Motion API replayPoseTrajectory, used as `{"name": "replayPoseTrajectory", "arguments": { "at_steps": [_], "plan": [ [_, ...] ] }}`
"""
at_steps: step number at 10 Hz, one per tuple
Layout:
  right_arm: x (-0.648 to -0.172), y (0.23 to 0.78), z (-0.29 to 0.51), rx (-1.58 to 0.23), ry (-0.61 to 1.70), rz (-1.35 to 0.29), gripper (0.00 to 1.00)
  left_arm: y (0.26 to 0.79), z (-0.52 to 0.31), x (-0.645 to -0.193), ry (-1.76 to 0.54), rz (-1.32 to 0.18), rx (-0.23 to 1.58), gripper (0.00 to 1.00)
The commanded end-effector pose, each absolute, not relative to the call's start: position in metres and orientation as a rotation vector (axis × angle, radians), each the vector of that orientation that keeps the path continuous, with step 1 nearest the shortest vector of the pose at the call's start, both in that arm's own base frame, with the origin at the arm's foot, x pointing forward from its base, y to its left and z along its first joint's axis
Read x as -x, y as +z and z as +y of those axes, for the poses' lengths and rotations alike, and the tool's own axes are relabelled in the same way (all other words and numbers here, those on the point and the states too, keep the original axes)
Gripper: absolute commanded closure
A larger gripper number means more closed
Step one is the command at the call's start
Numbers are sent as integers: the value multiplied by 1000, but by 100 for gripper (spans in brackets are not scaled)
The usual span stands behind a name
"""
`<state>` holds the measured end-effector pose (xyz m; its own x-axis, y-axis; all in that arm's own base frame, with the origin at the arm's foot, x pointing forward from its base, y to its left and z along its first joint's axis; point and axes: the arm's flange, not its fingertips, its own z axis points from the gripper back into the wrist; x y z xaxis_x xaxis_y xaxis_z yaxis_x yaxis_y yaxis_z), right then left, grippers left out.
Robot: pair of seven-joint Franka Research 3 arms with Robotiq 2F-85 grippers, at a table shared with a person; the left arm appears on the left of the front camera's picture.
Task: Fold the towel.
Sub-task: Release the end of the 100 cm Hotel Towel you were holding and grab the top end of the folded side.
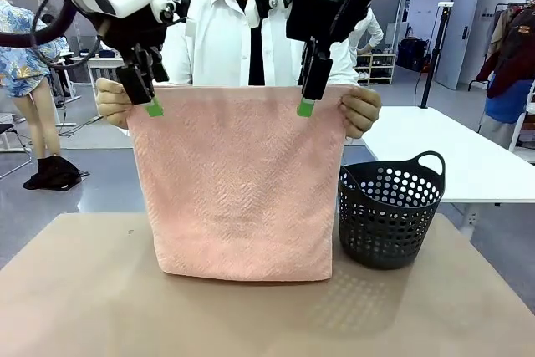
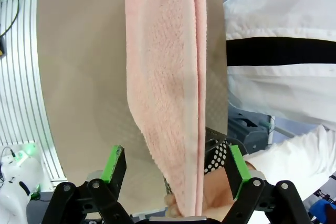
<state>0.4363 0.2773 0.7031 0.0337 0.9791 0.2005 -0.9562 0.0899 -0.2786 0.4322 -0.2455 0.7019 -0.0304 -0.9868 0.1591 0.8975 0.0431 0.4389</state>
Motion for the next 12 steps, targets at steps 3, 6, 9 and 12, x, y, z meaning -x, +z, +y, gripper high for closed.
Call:
{"name": "replayPoseTrajectory", "arguments": {
  "at_steps": [3, 6, 9, 12],
  "plan": [
    [-462, 690, 285, 18, 1472, -261, 12, 693, -250, -457, -1514, -407, -210, 0],
    [-464, 682, 283, 7, 1479, -233, 72, 684, -245, -463, -1526, -382, -199, 98],
    [-463, 682, 284, 11, 1468, -230, 89, 681, -244, -461, -1529, -368, -188, 100],
    [-461, 683, 285, 21, 1463, -227, 100, 683, -240, -459, -1528, -375, -193, 100]
  ]
}}
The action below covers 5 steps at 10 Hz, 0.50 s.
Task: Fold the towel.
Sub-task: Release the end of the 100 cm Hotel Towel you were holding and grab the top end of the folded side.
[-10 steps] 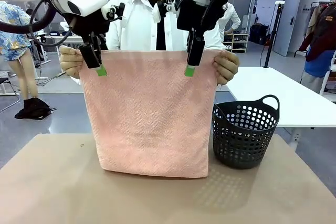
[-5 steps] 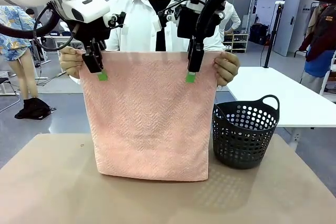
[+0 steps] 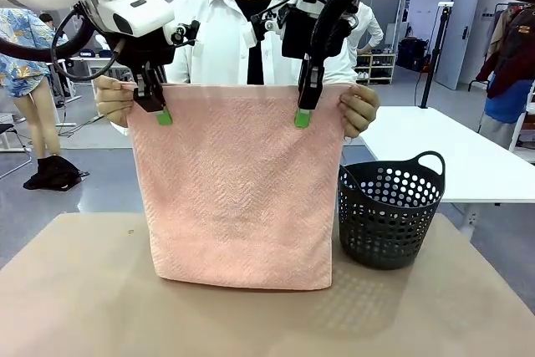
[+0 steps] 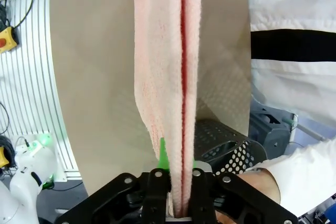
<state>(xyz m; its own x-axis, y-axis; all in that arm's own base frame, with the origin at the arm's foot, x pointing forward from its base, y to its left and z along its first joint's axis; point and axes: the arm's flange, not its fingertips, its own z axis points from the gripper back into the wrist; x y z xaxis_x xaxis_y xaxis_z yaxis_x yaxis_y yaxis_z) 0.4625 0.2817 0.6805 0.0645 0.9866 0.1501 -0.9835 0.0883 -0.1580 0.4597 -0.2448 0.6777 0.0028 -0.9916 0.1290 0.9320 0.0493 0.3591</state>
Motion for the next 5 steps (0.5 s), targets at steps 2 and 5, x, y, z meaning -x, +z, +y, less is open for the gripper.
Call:
{"name": "replayPoseTrajectory", "arguments": {
  "at_steps": [2, 5],
  "plan": [
    [-461, 684, 285, 22, 1462, -229, 100, 687, -239, -459, -1527, -381, -203, 100],
    [-468, 676, 284, -15, 1461, -205, 100, 681, -235, -463, -1555, -370, -161, 100]
  ]
}}
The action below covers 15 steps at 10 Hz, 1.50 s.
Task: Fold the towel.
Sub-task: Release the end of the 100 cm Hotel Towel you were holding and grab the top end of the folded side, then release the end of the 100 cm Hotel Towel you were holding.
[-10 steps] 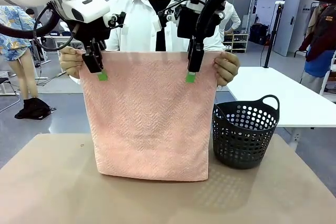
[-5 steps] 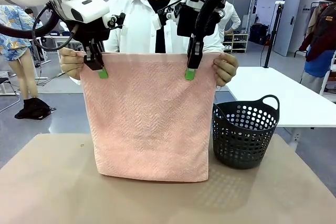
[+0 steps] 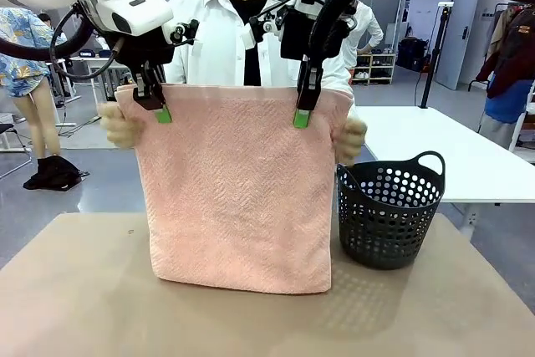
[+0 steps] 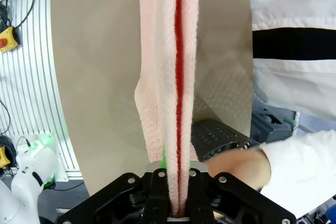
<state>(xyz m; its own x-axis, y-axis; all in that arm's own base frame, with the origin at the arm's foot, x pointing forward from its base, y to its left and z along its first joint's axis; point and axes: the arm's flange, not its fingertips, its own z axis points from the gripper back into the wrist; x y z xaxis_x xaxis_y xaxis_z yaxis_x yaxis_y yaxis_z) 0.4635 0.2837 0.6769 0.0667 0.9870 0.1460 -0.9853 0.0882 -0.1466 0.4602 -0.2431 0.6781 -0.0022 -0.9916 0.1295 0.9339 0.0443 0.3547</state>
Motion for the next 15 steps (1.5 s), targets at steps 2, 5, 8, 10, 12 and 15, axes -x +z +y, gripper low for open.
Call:
{"name": "replayPoseTrajectory", "arguments": {
  "at_steps": [2, 5, 8, 10, 12, 15],
  "plan": [
    [-462, 680, 284, 14, 1487, -237, 100, 679, -244, -460, -1521, -391, -191, 100],
    [-462, 680, 284, 14, 1487, -237, 100, 679, -244, -460, -1521, -391, -191, 100],
    [-462, 680, 284, 14, 1487, -237, 100, 679, -244, -460, -1521, -391, -191, 100],
    [-462, 680, 284, 14, 1487, -237, 100, 679, -244, -460, -1521, -391, -191, 100],
    [-462, 680, 284, 14, 1487, -237, 100, 679, -244, -460, -1521, -391, -191, 100],
    [-462, 680, 284, 14, 1487, -237, 100, 679, -244, -460, -1521, -391, -191, 100]
  ]
}}
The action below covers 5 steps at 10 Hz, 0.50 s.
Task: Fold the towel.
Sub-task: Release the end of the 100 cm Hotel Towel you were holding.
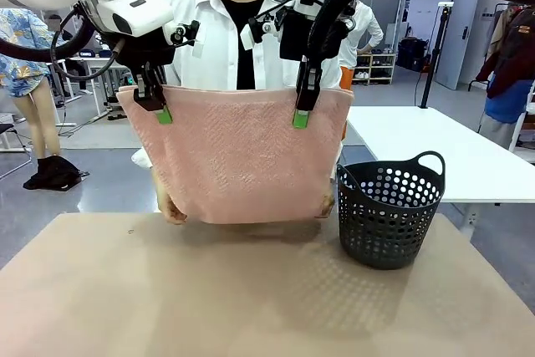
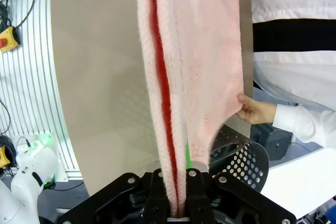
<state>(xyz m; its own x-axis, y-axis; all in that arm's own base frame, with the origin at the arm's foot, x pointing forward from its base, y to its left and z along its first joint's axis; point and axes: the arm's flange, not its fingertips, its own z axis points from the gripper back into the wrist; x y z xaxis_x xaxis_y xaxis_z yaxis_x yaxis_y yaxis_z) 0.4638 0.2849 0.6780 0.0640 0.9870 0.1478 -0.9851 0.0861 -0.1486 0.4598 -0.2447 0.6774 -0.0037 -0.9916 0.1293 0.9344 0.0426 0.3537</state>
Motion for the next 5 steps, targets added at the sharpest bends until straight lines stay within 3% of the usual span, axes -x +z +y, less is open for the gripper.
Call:
{"name": "replayPoseTrajectory", "arguments": {
  "at_steps": [1, 5],
  "plan": [
    [-462, 680, 284, 14, 1487, -237, 100, 679, -244, -460, -1521, -391, -191, 100],
    [-462, 680, 284, 14, 1487, -237, 100, 679, -244, -460, -1521, -391, -191, 100]
  ]
}}
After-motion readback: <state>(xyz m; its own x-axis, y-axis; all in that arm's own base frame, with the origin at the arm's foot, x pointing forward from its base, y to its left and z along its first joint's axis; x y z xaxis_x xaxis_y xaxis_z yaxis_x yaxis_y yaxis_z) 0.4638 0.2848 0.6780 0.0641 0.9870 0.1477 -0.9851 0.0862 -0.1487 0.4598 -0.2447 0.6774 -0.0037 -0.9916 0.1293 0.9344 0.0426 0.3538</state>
